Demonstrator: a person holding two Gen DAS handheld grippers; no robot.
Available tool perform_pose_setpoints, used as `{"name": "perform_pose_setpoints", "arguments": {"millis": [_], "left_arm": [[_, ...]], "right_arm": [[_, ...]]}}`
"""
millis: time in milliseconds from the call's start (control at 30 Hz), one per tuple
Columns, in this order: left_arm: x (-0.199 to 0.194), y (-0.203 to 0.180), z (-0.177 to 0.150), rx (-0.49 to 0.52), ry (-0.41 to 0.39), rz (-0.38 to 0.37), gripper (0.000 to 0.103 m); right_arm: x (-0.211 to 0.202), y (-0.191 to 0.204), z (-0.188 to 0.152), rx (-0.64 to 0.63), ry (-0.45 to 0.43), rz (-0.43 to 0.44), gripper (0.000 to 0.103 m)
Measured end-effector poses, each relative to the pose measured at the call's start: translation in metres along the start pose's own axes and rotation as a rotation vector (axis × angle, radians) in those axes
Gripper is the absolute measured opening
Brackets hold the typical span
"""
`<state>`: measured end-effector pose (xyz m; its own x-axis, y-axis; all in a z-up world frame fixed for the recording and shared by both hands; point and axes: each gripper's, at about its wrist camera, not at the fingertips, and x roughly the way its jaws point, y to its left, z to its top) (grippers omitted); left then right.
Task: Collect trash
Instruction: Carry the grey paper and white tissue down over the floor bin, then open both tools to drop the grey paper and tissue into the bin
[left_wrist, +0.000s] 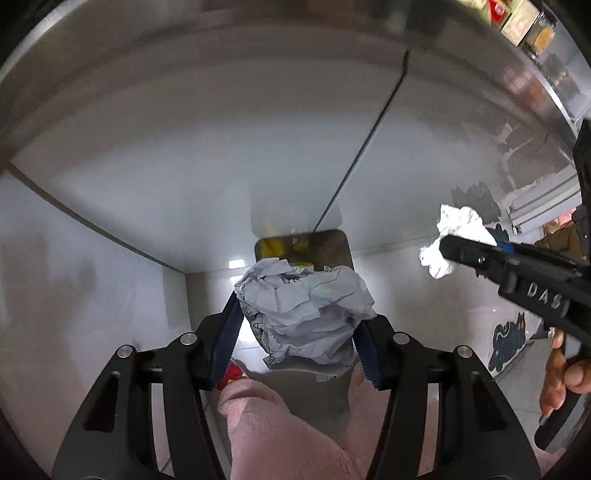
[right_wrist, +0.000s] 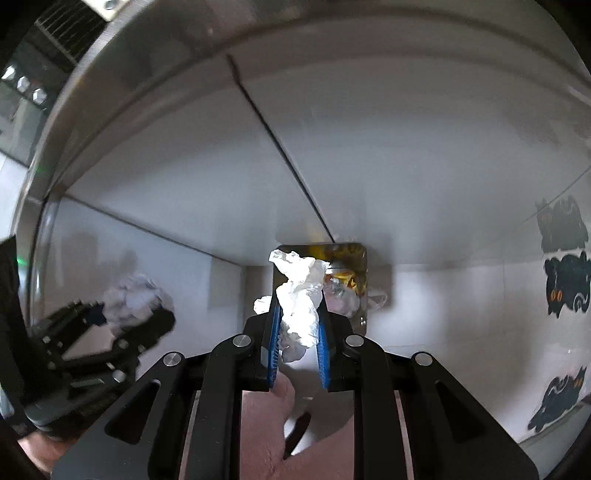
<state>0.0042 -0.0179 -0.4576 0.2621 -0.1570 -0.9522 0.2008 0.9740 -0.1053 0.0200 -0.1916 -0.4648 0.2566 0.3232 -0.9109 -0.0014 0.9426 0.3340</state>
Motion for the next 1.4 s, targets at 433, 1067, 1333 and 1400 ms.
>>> {"name": "perform_pose_setpoints", "arguments": {"millis": [433, 1067, 1333, 1400], "left_arm": [[0.070, 0.009, 0.004, -0.029, 0.059, 0.013, 0.054], [0.100, 0.007, 0.017, -0.026, 0.117, -0.001, 0.065], [0.091, 0.012, 0.017, -0.024, 0.102, 0.033, 0.086], [0.087, 0.013, 0.017, -0.021, 0.096, 0.043, 0.090]], "right_arm": [[0.068, -0.015, 0.012, 0.065, 0.073, -0.039, 0.018], [0.071, -0.021, 0.030, 0.120, 0.109, -0.009, 0.046], [0.066, -0.018, 0.033, 0.138, 0.088, -0.017, 0.066], [0.063, -0.016, 0.033, 0.139, 0.083, -0.011, 0.068]]}}
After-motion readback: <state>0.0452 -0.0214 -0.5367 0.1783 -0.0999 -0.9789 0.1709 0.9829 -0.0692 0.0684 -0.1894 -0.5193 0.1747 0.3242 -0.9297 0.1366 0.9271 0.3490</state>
